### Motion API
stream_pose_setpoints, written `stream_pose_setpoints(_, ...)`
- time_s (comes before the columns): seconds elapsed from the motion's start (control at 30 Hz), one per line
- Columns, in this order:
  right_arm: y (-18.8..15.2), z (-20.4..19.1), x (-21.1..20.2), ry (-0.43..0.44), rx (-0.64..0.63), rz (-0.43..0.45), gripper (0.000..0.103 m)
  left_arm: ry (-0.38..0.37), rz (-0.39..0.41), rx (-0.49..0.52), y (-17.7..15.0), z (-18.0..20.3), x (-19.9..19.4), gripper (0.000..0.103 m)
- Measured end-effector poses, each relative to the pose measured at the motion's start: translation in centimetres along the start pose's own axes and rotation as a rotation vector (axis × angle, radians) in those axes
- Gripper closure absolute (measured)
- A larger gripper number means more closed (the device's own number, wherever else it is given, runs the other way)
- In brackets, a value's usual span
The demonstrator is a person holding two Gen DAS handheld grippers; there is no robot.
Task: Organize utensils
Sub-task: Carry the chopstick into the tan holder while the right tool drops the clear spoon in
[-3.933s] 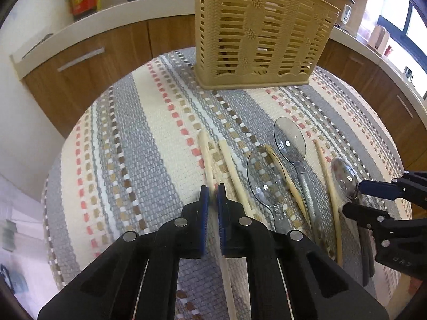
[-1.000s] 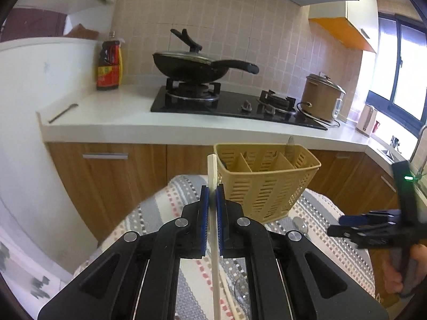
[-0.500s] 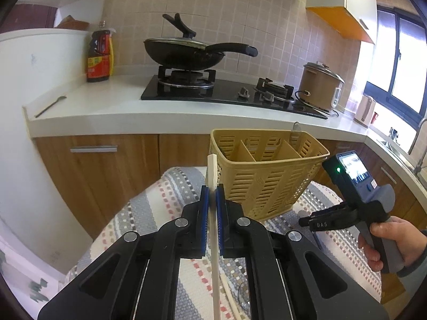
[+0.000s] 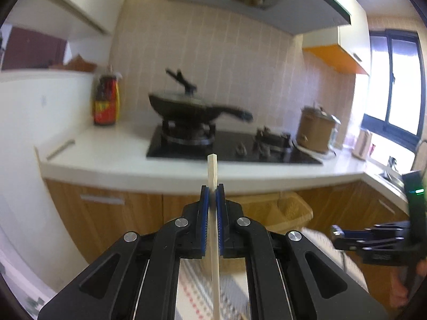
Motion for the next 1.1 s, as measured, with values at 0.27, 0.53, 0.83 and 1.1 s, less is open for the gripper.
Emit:
stream_pose_setpoints(0.27,8.9,0.0,-7.2,0.006,0.114,0.386,0.073,-0.066,0.207,0.001,6.4,1.7,1.9,0.099)
stream_pose_setpoints(0.53,13.7,0.2,-4.2,-0.13,0.125,0.613,0.073,-0.094,0.319,0.101,6.6,2.0,5.8,0.099)
stream_pose_setpoints(0.83,13.8,-0.4,0.5,-0.174,0.098,0.624,0.073,-0.078,0.312,0.04,4.4,-0.8,9.1,0.099)
stream_pose_setpoints(1.1,12.6,-1.4,2.8,-0.205,0.053,0.636,0.073,-0.017,0.322,0.008,1.8,-2.7,9.6,0.099)
Point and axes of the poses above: each gripper's, at about its wrist camera, not at the fingertips, and x roughly the way its jaws point, z to its right, y to its top, the point moved 7 cm from there along x, roughly the way its jaws point, and after that the axes turned 13 degrees about -y, right-handed, at the moved point
